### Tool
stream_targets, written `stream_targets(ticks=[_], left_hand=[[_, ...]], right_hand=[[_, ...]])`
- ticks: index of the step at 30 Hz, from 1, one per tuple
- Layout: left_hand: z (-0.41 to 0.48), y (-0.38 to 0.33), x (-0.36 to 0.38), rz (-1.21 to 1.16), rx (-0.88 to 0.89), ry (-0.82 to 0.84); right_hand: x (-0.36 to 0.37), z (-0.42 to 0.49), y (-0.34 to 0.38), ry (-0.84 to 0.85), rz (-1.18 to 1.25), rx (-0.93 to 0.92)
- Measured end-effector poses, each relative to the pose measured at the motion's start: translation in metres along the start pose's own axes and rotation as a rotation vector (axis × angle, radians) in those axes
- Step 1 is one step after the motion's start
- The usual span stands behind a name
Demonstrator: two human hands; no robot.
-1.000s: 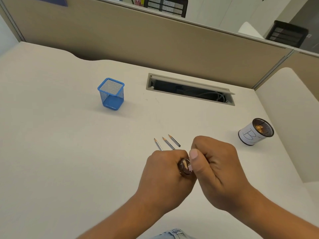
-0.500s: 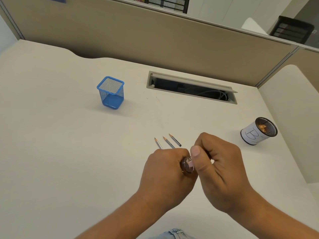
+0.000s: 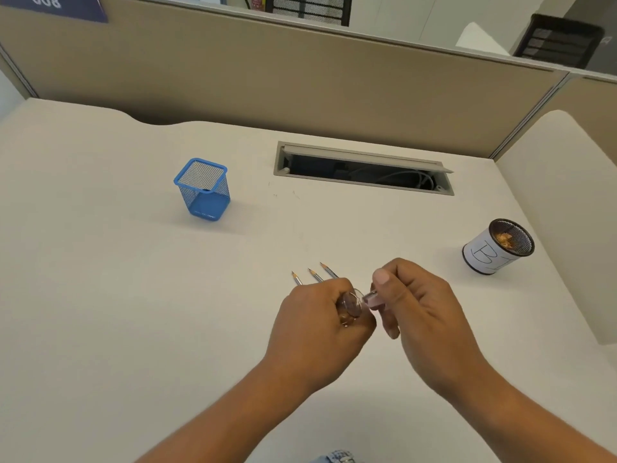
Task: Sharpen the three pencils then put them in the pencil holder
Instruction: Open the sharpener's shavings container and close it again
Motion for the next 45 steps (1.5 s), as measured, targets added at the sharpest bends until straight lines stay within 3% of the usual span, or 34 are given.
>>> stream_targets(ticks=[5,7,10,17,23,36,45], left_hand=[[0.02,0.014,0.016,-0.011,-0.066,0.053],[0.028,0.015,0.029,-0.026,-0.073,0.131],[0.035,0.019,0.048,-0.112,-0.12,0.261],[0.057,0.021,0.08,-0.135,-0.175,0.29],[0.082,0.009,0.1,-0.084,-0.108,0.232],[0.184,-0.102,0.225,0.095,0.075,0.295],[0.229,-0.151,0.295,0.396,0.385,0.352]], right_hand=[[-0.011,-0.002,-0.052,-0.016,0.264,0.319],[-0.018,-0.003,-0.071,-0.039,0.422,0.391],[-0.035,0.003,-0.104,-0.086,0.462,0.434],[-0.083,0.028,-0.189,-0.154,0.107,0.373],[-0.096,0.028,-0.241,0.028,0.064,0.357],[-0.099,0.04,-0.26,0.078,0.288,0.356],[-0.097,0.04,-0.266,0.104,0.31,0.337]])
Point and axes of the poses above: each hand's wrist, its own z-axis towards the middle knuckle, its own x-axis out of the palm, y = z × x, the point moved 8 cm from there along z, towards the middle knuckle, and after that the axes turned 5 degrees about -x, right-handed, at the moved point
